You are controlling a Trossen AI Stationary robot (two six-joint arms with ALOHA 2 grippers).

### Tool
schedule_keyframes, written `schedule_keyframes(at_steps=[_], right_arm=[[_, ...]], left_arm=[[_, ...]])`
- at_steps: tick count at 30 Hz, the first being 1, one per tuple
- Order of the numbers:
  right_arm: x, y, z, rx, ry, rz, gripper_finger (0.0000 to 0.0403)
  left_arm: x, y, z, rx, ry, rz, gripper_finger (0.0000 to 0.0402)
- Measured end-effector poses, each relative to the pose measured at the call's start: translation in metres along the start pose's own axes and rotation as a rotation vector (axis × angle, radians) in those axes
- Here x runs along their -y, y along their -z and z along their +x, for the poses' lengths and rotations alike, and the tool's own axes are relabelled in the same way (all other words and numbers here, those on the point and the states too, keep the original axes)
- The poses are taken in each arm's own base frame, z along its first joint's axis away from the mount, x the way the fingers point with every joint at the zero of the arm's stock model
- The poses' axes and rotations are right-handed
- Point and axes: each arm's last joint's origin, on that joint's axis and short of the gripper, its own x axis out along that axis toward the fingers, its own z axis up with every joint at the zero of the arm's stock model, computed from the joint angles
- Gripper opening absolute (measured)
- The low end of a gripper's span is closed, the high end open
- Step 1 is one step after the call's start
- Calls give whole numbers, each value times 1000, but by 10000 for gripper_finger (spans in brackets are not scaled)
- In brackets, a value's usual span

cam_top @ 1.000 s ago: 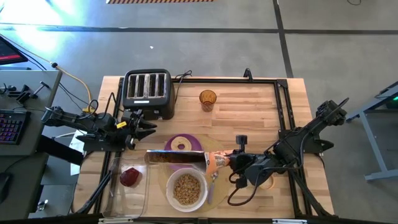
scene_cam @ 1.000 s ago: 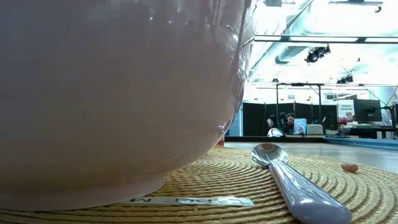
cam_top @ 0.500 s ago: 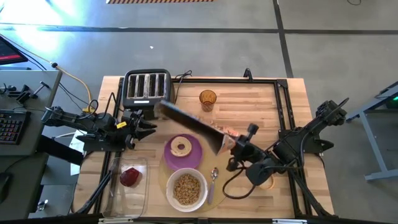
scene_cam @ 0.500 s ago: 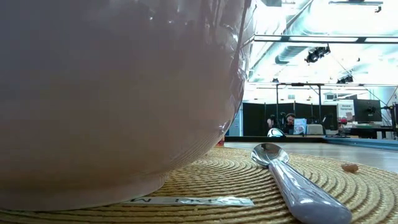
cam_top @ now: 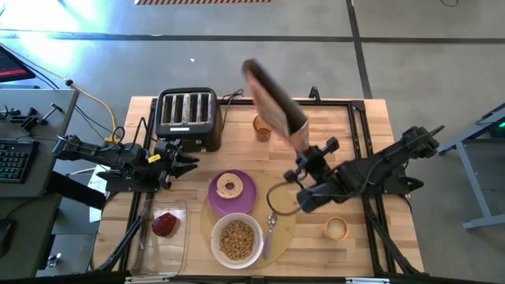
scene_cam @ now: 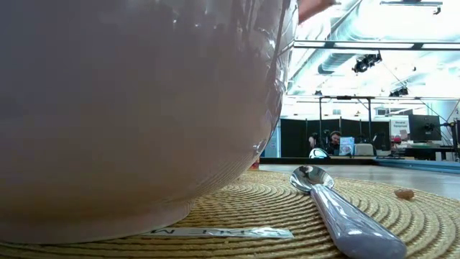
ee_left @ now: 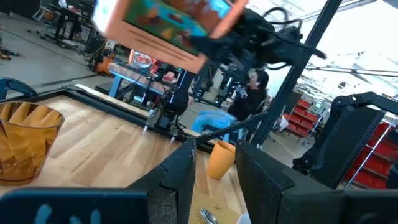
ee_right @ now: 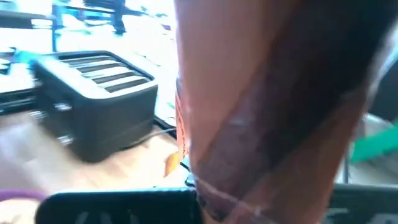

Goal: Arrange a breakfast setting
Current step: Pour the cereal from the box into the white bowl

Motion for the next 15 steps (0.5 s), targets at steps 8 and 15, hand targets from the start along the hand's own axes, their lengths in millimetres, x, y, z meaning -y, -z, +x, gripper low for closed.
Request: schedule_keyframes(at_steps=[8,15], right_arm=[[25,9,29,-64,154,81,30],[39,11,47,-141,231,86,30]], left_arm=[[0,0,0,0,0,0,104],[0,0,0,-1,-1,1,104]])
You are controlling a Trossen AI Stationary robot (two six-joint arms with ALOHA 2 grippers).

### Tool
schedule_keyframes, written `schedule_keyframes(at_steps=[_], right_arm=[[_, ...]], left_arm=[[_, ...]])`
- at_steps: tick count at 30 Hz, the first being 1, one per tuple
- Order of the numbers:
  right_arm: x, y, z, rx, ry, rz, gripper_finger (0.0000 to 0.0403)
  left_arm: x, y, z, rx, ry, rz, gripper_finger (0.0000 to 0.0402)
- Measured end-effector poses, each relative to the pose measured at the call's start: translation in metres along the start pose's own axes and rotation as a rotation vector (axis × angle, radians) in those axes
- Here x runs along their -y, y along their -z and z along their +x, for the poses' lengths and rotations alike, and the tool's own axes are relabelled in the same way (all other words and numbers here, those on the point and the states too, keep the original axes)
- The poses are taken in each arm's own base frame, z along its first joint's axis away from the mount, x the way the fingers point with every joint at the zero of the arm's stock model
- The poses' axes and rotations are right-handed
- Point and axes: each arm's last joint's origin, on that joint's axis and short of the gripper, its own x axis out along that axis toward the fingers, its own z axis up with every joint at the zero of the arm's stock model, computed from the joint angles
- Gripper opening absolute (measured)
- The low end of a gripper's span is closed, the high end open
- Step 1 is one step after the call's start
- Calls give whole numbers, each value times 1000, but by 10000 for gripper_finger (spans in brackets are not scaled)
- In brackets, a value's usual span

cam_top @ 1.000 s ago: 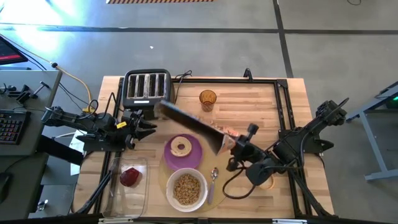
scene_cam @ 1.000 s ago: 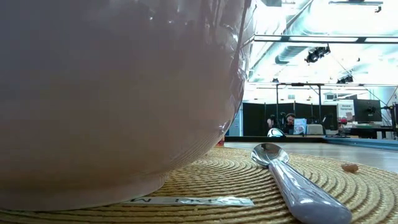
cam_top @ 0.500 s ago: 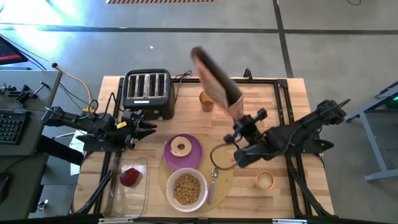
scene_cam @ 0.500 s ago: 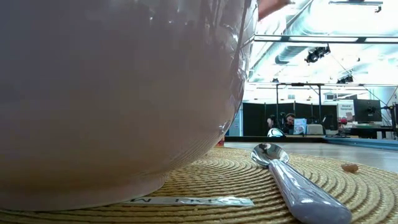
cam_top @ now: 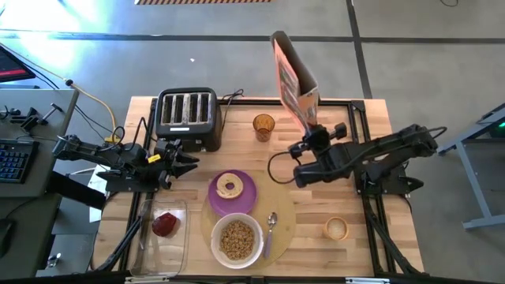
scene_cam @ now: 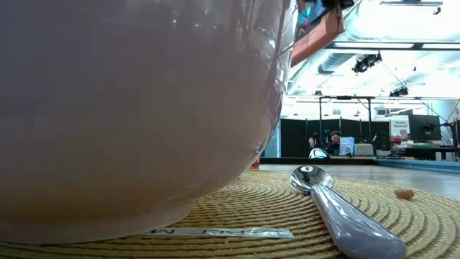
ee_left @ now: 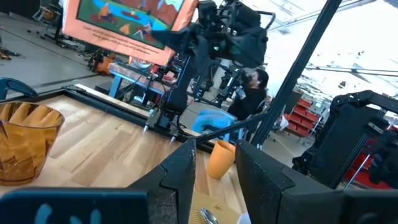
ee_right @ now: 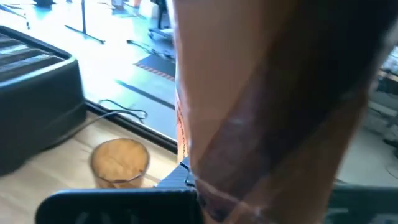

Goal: Arrange a breakfast setting
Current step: Pour the cereal from the box into the white bowl

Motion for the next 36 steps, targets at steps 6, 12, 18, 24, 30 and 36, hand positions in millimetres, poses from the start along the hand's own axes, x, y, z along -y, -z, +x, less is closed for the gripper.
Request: schedule_keyframes(at_steps=[6,12,18,24,30,36], right_arm=[[10,0,12,-19,71,41,30],[12,2,25,-36,141,80,30],[2,9,47,-58,218,61,30],[-4,16,68,-68,294,86,30],[-5,18,79,-76,334,85,30],[4,37,86,-89,372,26,30]], left_arm=[[1,1,0,-19,46,0,104],[2,1,0,-22,52,0,104],[1,1,0,-21,52,0,104],[1,1,0,-22,52,0,104],[2,1,0,-21,52,0,104],[1,1,0,-23,52,1,104]])
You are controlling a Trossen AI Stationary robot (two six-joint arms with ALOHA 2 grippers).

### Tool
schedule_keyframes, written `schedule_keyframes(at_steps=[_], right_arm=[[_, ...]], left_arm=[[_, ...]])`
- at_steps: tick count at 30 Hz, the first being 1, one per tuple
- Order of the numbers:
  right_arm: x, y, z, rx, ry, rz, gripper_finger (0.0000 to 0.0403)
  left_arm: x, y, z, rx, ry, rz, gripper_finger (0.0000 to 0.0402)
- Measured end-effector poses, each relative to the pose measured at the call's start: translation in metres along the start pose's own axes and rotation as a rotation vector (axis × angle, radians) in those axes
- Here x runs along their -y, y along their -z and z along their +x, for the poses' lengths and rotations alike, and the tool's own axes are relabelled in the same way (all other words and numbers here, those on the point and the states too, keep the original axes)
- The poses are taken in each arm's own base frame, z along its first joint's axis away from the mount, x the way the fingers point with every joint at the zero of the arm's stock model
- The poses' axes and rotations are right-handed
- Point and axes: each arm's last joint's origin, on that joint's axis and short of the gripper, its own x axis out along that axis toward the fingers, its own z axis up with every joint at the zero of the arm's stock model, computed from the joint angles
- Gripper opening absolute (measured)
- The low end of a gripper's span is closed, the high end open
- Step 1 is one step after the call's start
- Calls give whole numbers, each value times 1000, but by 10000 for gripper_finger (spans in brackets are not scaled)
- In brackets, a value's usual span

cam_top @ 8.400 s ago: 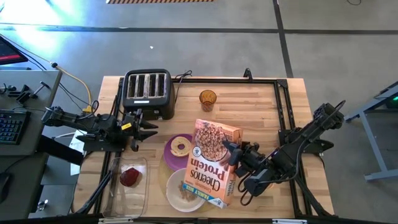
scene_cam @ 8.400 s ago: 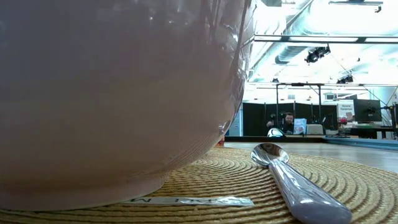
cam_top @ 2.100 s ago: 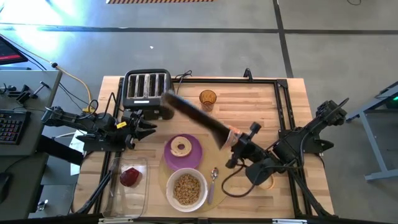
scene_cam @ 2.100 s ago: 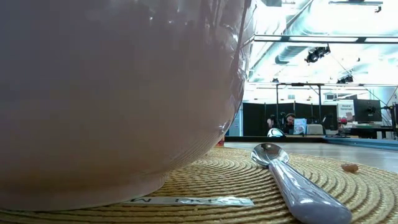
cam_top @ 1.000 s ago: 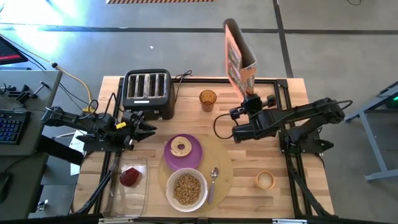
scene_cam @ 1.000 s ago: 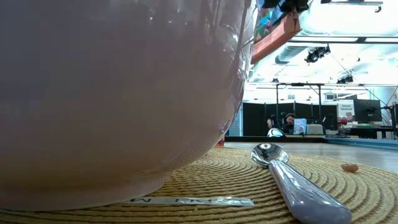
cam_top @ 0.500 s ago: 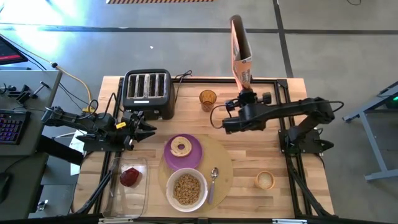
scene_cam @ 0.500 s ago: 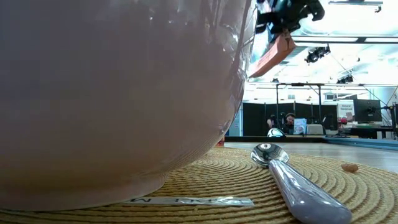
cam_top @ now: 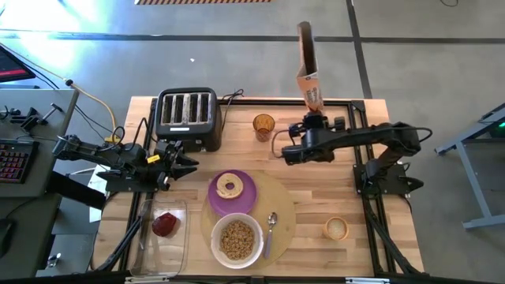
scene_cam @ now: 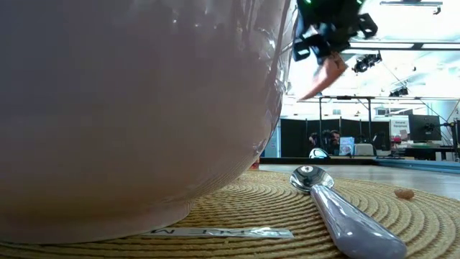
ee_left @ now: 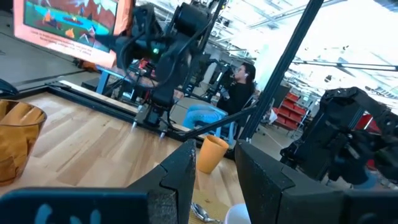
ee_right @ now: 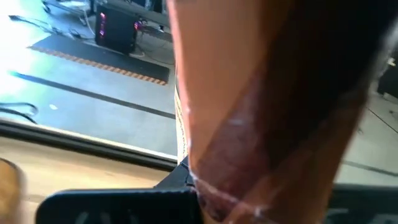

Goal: Arrange a breakfast setting
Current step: Pour the cereal from the box into the white bowl

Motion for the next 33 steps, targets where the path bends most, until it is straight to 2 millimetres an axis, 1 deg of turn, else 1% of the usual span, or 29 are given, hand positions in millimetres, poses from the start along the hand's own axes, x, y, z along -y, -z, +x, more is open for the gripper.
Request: schedule_keyframes(at_steps=[7,10,15,19,26,33], right_arm=[[25,39,10,-16,34,79,30],[30,55,14,-61,52,103,30],[26,81,17,-105,29,166,30],[23,99,19,-115,1,219,30],[21,131,27,-184,-31,295,30],[25,153,33,-227,-39,323,30]], left_arm=[[0,0,0,-3,-2,-8,104],[0,0,0,1,-12,-8,104],[0,0,0,2,-12,-8,104],[-1,0,0,4,-15,-10,104],[-1,0,0,4,-15,-18,104],[-1,0,0,4,-15,-18,104]])
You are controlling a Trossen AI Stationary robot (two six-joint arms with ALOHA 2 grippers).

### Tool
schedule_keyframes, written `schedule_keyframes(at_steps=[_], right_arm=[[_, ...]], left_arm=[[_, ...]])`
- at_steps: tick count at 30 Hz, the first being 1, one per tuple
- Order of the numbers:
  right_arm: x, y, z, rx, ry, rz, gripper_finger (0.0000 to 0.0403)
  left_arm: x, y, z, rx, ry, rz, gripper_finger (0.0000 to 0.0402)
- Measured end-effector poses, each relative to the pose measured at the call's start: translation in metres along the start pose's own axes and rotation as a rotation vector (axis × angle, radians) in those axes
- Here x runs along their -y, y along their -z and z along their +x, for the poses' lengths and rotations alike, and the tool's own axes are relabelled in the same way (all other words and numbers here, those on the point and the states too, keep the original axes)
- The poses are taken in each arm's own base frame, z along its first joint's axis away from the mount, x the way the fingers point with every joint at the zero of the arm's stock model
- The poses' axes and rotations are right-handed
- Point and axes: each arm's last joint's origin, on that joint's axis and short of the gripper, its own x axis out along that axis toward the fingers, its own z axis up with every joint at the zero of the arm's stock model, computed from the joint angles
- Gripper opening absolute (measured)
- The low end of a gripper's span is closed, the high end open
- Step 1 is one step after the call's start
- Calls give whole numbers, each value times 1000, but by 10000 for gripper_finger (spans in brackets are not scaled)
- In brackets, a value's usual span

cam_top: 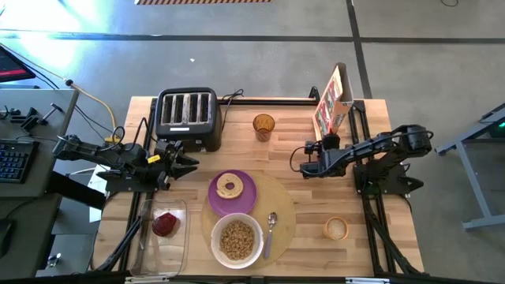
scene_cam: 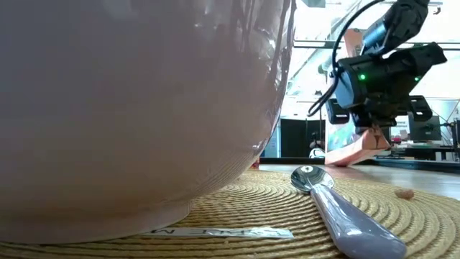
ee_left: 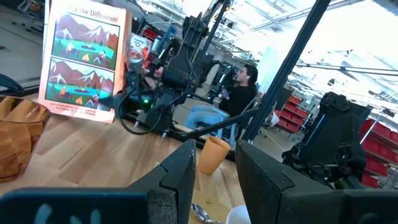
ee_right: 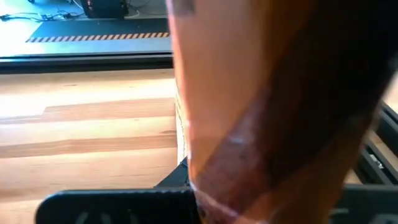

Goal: Arrange a breakfast setting
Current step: Pour the cereal from the box into the white bowl

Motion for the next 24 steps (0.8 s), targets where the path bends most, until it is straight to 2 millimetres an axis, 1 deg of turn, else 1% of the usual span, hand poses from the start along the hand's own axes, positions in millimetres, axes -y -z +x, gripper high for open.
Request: schedule_keyframes(at_steps=[12,17,20,24], right_arm=[[2,8,4,-25,-23,-1,30],[1,8,5,-28,-24,7,32],[1,9,5,-35,-24,9,42],[1,9,5,-58,-22,12,67]], left_arm=[[-1,0,0,14,-32,2,104],[-1,0,0,14,-32,0,104],[-1,0,0,14,-32,-5,104],[-1,0,0,14,-32,-5,104]])
